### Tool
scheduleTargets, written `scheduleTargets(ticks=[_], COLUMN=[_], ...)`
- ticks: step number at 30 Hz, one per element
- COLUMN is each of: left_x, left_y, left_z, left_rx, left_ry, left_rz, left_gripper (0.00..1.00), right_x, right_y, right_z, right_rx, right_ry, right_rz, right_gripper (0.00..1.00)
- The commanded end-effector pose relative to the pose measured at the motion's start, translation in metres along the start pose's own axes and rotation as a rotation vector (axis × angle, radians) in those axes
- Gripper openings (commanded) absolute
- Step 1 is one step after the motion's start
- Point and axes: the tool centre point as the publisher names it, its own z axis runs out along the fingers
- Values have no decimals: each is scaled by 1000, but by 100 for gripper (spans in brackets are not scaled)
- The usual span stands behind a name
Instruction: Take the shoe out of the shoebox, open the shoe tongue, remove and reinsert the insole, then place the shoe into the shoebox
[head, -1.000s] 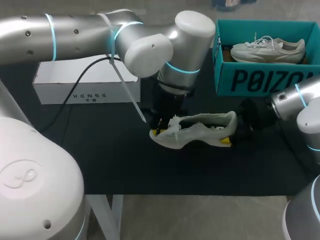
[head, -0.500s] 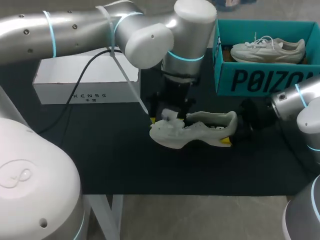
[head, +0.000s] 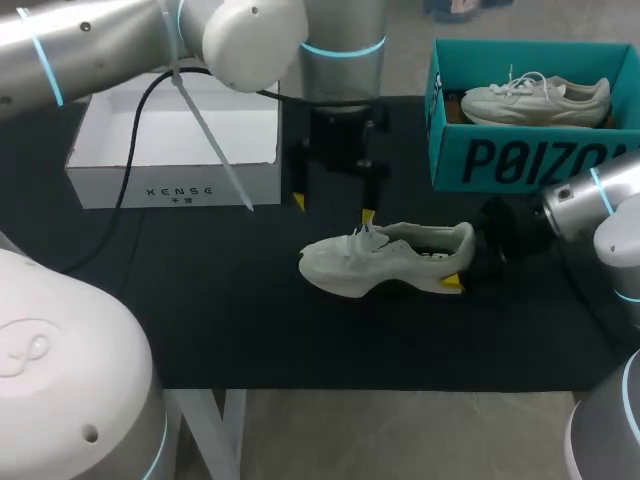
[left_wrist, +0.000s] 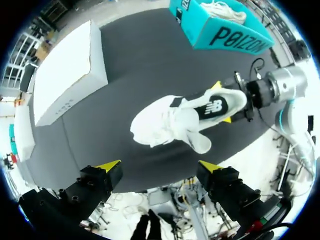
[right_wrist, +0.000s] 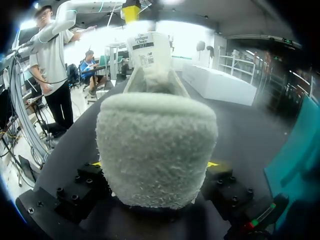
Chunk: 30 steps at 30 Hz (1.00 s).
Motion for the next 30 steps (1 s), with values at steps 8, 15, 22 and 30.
scheduleTargets(ticks=[8,15,22,30], left_x=[-4,35,47,47], left_y=[-2,-21,-30,-30], left_z=[2,-29,-31,-31], left_rx=[-121,-16,31,31], left_ry=[117,-136,-145,-145], left_rz=[910,1283,1423,1423], left_gripper=[100,0,0,0], right_x=[-1,-1,-1,-1], right_y=[-2,-2,-2,-2], right_z=[3,3,3,3], right_rx=[2,2,2,2], right_ry=[-2,-2,-2,-2], right_rz=[0,0,0,0], right_gripper=[0,0,0,0])
